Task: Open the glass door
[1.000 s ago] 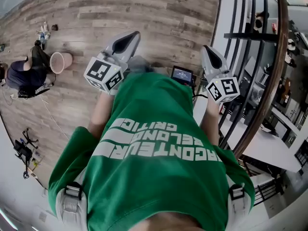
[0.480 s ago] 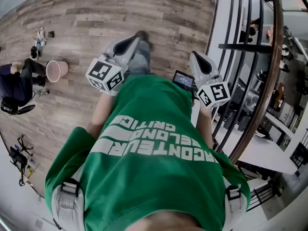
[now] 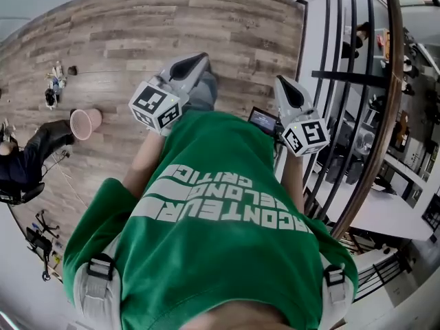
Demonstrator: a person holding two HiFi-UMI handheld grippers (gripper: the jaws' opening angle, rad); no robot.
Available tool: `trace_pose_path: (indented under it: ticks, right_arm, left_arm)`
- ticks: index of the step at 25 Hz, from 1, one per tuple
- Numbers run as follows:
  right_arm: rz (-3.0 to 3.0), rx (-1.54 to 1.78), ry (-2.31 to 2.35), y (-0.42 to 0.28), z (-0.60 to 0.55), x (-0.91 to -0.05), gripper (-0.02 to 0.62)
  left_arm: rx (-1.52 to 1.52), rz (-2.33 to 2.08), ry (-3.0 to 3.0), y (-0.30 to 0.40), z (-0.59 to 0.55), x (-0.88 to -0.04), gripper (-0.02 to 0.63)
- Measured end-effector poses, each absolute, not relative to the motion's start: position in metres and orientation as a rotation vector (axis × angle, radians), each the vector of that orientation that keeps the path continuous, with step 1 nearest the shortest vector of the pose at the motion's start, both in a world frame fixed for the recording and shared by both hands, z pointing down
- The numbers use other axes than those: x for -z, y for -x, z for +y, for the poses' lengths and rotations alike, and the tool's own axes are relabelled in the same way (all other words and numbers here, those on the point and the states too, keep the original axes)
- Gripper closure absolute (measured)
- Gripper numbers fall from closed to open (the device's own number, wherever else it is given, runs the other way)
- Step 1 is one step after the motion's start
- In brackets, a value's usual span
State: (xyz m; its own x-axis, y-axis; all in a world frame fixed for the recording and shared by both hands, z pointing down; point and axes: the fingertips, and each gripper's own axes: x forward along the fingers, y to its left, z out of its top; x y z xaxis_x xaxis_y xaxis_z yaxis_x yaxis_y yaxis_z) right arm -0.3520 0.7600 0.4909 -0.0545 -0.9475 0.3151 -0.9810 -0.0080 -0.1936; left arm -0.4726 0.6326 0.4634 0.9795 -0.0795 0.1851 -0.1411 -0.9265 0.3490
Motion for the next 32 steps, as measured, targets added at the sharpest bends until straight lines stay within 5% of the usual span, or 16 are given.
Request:
trace_pose_path:
  ticks: [32]
  right_arm:
    - [-2.043, -0.539, -1.948, 0.319, 0.565, -0.470, 0.601]
  left_arm:
    - [-0.033, 0.159, -2.584, 0.434, 0.474, -0.444, 0.591]
